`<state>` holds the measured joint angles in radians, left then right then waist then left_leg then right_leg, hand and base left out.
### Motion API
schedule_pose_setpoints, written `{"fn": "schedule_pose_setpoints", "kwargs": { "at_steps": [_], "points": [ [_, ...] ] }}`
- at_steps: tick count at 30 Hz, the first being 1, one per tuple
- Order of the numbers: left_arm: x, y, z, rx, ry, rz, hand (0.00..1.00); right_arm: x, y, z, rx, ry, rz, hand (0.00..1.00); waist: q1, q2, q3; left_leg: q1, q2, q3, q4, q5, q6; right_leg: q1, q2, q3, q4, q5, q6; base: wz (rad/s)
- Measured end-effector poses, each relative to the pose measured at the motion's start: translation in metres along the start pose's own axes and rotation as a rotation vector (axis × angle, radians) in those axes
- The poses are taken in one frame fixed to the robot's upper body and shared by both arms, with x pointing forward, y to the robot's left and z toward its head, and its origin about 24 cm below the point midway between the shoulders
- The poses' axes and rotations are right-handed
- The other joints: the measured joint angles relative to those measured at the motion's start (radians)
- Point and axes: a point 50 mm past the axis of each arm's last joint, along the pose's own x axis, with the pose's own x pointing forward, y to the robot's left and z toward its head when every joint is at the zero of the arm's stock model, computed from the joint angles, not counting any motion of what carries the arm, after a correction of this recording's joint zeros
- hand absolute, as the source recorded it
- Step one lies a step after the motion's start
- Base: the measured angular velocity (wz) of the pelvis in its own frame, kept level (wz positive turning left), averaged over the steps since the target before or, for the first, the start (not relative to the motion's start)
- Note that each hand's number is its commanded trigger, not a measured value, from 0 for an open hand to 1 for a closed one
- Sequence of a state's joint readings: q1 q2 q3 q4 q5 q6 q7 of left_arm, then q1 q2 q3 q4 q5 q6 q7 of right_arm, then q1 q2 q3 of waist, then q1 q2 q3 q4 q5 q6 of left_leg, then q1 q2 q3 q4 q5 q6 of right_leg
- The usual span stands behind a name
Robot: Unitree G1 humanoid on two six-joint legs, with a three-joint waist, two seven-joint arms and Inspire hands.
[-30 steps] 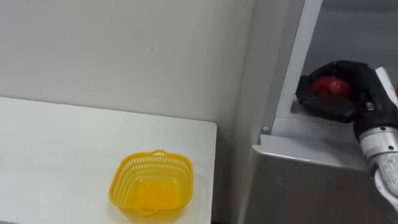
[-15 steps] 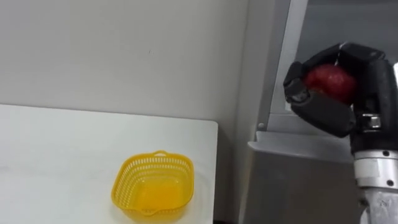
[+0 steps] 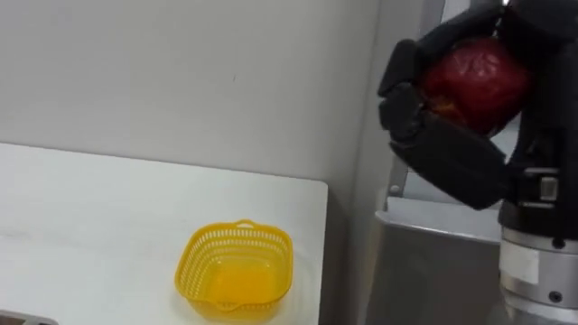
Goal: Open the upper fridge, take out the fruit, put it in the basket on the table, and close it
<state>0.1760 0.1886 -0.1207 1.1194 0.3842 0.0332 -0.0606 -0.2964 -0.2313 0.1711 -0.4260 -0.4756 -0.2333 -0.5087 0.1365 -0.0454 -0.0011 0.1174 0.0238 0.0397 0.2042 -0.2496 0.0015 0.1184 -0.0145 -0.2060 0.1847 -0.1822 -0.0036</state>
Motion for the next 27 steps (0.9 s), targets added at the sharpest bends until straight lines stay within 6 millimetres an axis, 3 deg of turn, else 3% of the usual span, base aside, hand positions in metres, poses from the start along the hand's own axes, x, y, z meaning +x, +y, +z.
{"fn": "schedule_pose_setpoints", "kwargs": {
  "at_steps": [7,13,15,20,27],
  "points": [
    [0.001,0.007,0.006,0.009,-0.022,-0.002,0.0,-0.004,0.013,0.009,0.015,-0.049,0.072,1.0,0.038,-0.013,0.004,-0.003,0.0,-0.016,-0.004,0.001,-0.001,0.0,0.001,-0.016,-0.001,0.0,0.0,0.06],
    [0.001,0.01,0.009,0.031,-0.031,0.006,0.0,0.005,0.027,0.006,0.004,-0.088,0.152,1.0,0.063,-0.038,0.0111,-0.02,-0.002,-0.035,0.002,0.003,0.0,-0.006,-0.002,-0.034,-0.001,0.0,0.0,0.09],
    [0.001,0.013,0.007,0.035,-0.028,0.011,0.0,0.005,0.032,0.0,-0.015,-0.073,0.187,1.0,0.069,-0.055,0.0085,-0.025,-0.002,-0.046,0.002,0.005,-0.001,-0.011,-0.002,-0.041,0.0,0.0,0.0,0.13],
    [0.001,0.014,0.007,0.037,-0.027,0.016,0.0,-0.004,0.048,-0.019,-0.054,-0.012,0.285,1.0,0.094,-0.064,0.0053,-0.044,-0.005,-0.072,0.015,0.005,-0.001,-0.015,-0.006,-0.067,0.0,0.0,0.0,0.13],
    [0.001,0.013,0.006,0.039,-0.016,-0.007,0.0,-0.016,0.061,-0.053,-0.129,0.127,0.403,1.0,0.115,-0.075,0.0198,-0.063,-0.019,-0.109,0.021,0.016,0.001,-0.015,-0.019,-0.114,-0.001,-0.001,0.001,0.18]
  ]
}}
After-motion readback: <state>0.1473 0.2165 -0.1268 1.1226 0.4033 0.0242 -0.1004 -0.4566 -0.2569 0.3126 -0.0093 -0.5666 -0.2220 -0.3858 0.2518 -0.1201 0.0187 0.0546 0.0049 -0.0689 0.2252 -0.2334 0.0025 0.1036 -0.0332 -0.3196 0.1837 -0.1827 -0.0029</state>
